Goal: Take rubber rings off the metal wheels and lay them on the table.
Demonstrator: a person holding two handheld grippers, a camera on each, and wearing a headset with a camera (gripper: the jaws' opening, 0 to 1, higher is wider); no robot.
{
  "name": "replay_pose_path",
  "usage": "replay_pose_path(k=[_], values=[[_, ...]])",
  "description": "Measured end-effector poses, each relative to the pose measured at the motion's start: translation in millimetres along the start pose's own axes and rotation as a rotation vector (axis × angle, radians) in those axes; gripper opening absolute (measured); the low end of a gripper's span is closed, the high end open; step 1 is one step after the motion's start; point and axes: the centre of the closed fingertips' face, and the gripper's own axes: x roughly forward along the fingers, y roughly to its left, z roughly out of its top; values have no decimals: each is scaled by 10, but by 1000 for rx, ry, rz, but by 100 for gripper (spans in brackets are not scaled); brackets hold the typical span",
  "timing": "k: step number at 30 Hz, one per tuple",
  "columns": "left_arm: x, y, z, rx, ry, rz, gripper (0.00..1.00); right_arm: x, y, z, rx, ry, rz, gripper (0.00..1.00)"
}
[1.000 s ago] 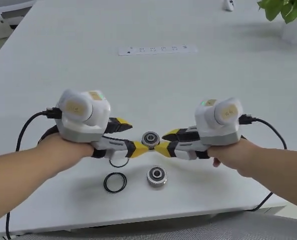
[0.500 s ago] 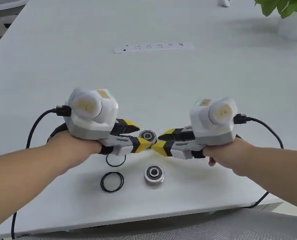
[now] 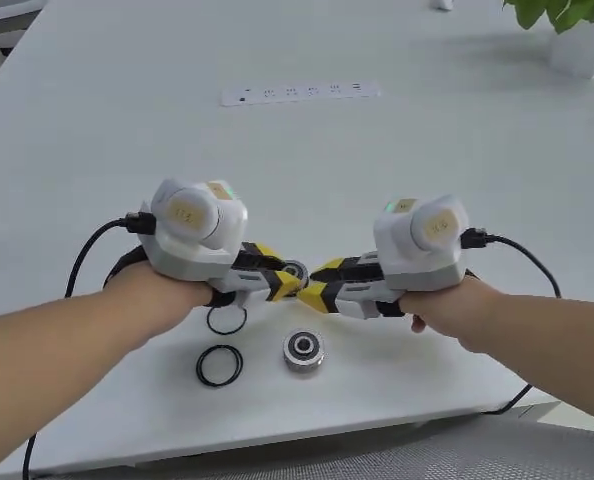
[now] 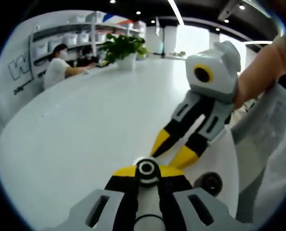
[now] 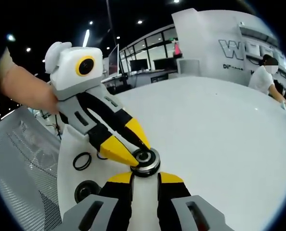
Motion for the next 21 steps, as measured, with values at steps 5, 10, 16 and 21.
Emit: replay_pose_path(k=[5, 10, 16, 21], values=[[-5, -18, 0, 30, -1, 9, 15, 9, -19, 17, 10, -7, -7, 16], [-20, -6, 15, 37, -7, 30, 14, 31, -14, 23, -10, -8, -12, 14], [-33, 13, 19, 2, -22, 28, 13, -2, -61, -7, 21, -2, -24, 2], [-32, 7, 22, 1, -21, 37, 13, 4, -53, -3, -4, 9, -35, 1]])
